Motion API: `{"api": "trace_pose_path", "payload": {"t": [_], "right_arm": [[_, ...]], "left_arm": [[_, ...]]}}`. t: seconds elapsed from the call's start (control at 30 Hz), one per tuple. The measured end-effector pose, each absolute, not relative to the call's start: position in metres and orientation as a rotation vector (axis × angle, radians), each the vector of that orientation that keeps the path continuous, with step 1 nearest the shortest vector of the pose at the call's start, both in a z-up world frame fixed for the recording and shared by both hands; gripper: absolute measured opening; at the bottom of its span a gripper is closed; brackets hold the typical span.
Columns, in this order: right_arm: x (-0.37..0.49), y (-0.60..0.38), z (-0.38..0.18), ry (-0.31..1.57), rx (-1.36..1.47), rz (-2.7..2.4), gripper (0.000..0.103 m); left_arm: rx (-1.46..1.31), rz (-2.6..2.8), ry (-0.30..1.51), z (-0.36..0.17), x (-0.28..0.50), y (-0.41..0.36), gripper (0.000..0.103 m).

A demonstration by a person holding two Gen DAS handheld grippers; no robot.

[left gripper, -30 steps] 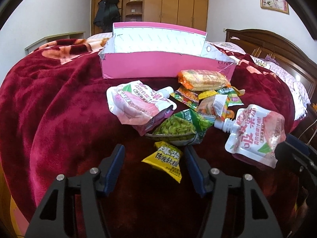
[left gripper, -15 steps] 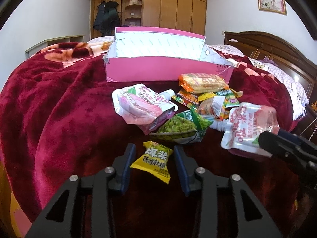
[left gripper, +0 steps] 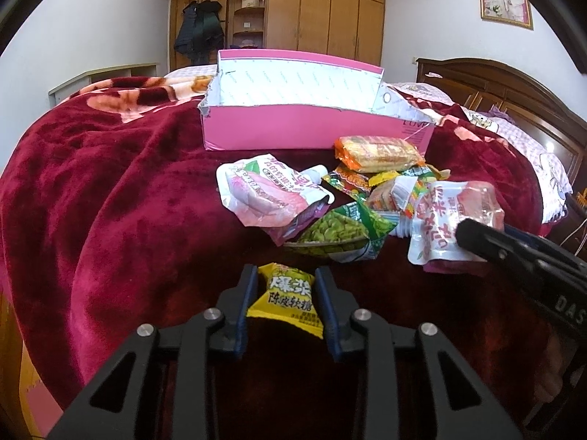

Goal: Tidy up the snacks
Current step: 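Carry the yellow packet with the left gripper while the right gripper carries the pink pouch into the box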

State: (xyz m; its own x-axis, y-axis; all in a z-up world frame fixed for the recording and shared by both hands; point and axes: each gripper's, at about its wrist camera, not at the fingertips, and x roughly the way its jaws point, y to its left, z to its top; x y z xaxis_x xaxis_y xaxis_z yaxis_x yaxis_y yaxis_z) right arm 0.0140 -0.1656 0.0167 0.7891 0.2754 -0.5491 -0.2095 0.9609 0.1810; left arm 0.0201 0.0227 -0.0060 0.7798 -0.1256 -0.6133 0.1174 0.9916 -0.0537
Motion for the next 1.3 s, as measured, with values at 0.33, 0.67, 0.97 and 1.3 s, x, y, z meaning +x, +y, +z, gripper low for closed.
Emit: {"api": "trace_pose_path", "payload": {"t": [0.33, 0.67, 0.97, 1.3], "right_arm": [[0.006, -0.171, 0.023, 0.587, 0.150, 0.291, 0.031], [-0.008, -0.180, 0.041, 0.520, 0.159, 0.298, 0.026], [-0.018, -0.189, 0.064, 0.432, 0.157, 0.289, 0.026], [-0.011, -0.190, 0.086, 0.377, 0.134, 0.303, 0.026]], "left_arm": [[-0.022, -0.146, 0.639, 0.007, 0.009, 0.026, 0.033], [-0.048, -0.146, 0.614, 0.024, 0.007, 0.030, 0.033], [-0.064, -0.142, 0.583, 0.043, 0.014, 0.033, 0.033], [-0.041, -0.147, 0.521, 0.071, 0.036, 0.030, 0.033]]}}
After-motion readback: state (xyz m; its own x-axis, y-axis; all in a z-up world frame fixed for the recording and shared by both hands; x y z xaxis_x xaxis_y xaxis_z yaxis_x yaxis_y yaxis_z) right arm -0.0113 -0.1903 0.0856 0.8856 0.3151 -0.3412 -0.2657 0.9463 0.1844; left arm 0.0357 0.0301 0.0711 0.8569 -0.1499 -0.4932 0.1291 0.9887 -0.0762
